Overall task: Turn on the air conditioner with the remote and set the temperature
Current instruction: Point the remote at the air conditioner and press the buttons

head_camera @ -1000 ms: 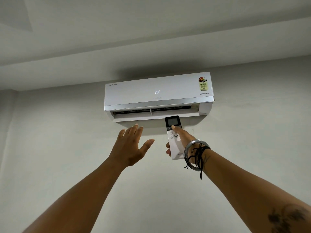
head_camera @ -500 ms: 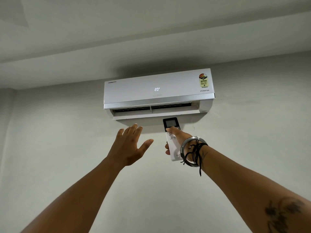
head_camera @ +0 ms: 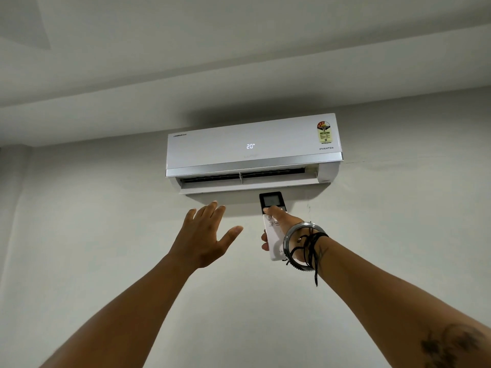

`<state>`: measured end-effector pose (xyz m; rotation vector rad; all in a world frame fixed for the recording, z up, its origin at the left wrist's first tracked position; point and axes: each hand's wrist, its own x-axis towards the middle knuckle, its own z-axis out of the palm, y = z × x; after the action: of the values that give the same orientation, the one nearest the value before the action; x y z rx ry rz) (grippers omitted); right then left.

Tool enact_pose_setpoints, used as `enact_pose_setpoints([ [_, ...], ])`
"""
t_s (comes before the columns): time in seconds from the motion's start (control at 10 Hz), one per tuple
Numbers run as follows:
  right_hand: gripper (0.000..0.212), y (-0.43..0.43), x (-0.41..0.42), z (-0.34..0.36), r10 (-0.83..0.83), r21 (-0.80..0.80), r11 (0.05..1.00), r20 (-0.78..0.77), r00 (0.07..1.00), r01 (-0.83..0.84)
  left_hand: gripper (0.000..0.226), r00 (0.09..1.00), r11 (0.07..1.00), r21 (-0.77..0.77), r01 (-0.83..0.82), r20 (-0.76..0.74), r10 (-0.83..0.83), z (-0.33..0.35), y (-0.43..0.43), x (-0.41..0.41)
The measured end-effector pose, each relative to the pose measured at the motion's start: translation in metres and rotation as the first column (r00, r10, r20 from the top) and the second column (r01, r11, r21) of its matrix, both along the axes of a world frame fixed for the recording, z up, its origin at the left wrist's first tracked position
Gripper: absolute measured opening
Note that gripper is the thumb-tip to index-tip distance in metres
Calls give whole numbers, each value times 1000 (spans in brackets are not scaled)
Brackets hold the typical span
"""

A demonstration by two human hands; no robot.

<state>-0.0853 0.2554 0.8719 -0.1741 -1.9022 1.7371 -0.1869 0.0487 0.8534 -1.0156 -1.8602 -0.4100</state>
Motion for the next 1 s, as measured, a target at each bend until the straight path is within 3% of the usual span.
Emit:
enact_pose_setpoints([
  [0.7, 44, -1, 5, 0, -16, -2, 1000, 15, 1000, 16, 87, 1000, 1000, -11, -7, -8, 7, 3, 7, 0],
  [1.0, 43, -2, 13, 6, 5, -69, 998, -60, 998, -9, 87, 1000, 1000, 0, 5, -16, -5, 7, 9, 7],
])
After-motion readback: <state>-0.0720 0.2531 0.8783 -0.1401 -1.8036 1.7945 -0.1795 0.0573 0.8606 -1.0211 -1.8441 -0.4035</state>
